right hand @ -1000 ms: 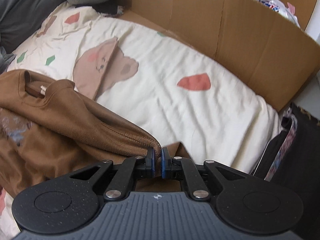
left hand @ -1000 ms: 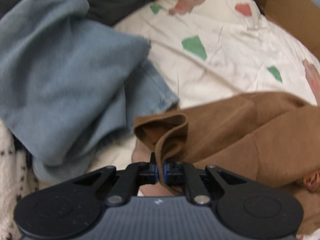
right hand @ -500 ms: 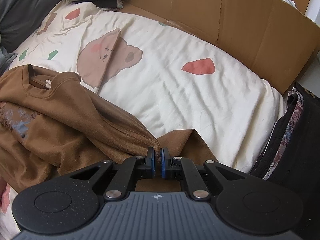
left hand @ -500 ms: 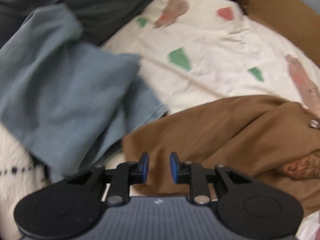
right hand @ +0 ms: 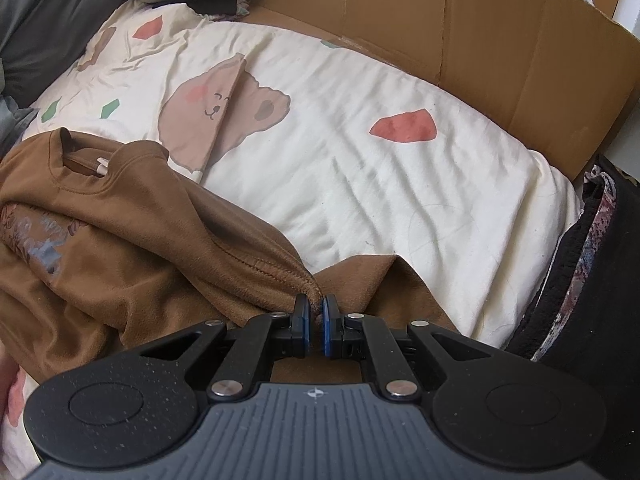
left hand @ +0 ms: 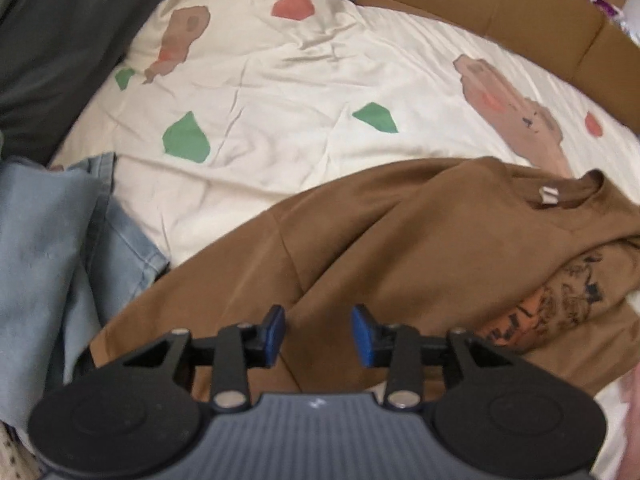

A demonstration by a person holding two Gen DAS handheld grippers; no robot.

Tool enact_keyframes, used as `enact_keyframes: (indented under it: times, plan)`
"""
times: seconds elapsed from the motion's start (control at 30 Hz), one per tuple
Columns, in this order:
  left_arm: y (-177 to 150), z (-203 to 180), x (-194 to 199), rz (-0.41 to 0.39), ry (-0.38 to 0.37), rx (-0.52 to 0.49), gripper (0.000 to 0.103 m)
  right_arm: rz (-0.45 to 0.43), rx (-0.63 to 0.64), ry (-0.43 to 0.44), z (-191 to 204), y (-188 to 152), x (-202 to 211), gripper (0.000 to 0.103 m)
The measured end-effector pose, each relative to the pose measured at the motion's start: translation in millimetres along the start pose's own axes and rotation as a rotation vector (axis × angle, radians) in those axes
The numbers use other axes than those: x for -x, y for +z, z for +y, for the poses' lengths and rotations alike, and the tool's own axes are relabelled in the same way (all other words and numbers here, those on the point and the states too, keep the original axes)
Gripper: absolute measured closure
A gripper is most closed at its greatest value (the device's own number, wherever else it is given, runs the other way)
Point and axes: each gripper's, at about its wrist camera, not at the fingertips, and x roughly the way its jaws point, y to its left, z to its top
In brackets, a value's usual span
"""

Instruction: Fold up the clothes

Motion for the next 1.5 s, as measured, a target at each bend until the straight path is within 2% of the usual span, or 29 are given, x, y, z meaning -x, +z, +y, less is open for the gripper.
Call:
enact_keyframes:
  times: [0.03,0.13,0.2,0.27,0.37,0.63,0.9,1.23,1.37,1.5]
  plan:
    - [1,0,-1,-0.003,-0.001,-0.001,0.056,0.000,0.000,0.001,0,0,0,0.098]
    - [2,0,-4,-0.005,-0.005,-0.007,0.057,0.004,0.002,0.005,1,-1,-1,0.098]
    - [2,-1,-8,0.000,-0.010,-0.014,0.067,0.008,0.004,0.007,2,-1,-2,0.098]
    - [2,-2,-12,0.004,-0.015,-0.021,0.087,0.011,0.007,0.008,4,-2,-3,0.098]
    - [2,-4,-15,0.004,-0.021,-0.033,0.101,0.015,0.009,0.008,4,-2,-4,0.098]
    - [2,-24,15,-0.059,-0.034,-0.117,0.102,0.016,0.016,0.004,4,-1,-5,0.098]
    - [3,-54,36,-0.115,-0.093,-0.185,0.102,0.018,0.017,0.004,4,-1,-4,0.098]
    - [-23,-91,5,-0.029,-0.163,-0.294,0.102,0.029,0.027,0.005,4,-2,-8,0.098]
    - [-26,-85,3,0.001,-0.161,-0.270,0.098,0.032,0.033,0.004,4,-3,-9,0.098]
    - [-21,-73,15,-0.016,-0.140,-0.262,0.092,0.034,0.034,0.002,5,-3,-9,0.098]
